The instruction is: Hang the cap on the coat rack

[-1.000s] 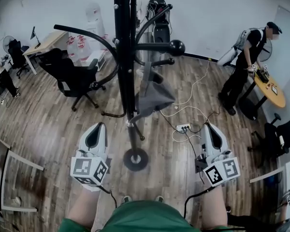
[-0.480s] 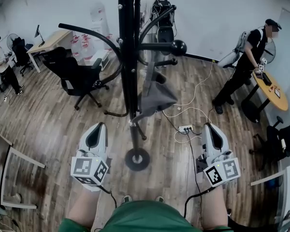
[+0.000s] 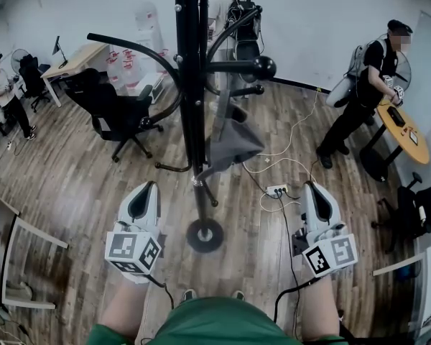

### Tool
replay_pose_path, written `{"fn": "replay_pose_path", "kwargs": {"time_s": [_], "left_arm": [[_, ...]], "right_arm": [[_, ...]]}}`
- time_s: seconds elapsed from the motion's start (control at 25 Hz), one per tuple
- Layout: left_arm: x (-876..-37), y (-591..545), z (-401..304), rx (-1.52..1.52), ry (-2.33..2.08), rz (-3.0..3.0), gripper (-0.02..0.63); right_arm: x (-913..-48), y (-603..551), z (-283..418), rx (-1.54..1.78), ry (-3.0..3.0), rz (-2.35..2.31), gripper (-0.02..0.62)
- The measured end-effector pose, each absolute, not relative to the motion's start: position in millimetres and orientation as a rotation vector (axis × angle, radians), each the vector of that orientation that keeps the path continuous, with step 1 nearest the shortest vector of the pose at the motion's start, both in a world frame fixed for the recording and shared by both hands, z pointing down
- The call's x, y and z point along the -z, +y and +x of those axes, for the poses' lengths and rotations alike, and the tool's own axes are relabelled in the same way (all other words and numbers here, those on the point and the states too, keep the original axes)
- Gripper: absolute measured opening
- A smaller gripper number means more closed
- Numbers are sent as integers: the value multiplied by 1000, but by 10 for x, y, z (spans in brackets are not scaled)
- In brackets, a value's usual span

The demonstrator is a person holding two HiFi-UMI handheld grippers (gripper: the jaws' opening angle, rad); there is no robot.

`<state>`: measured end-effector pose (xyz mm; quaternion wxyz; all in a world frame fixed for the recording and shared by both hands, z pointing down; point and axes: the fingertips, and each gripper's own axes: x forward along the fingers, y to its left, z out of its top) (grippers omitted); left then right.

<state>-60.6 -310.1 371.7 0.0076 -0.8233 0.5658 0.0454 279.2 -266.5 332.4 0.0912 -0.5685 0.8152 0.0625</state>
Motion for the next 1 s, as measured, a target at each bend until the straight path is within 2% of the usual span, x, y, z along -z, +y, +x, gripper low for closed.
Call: {"fn": "replay_pose_path", "kwargs": {"time_s": [1.0], "left_arm": [[-3795, -3122, -603, -132, 1783, -2585, 23]], "right_arm": [[-3407, -2697, 2780, -144, 2434, -1676, 9]]}}
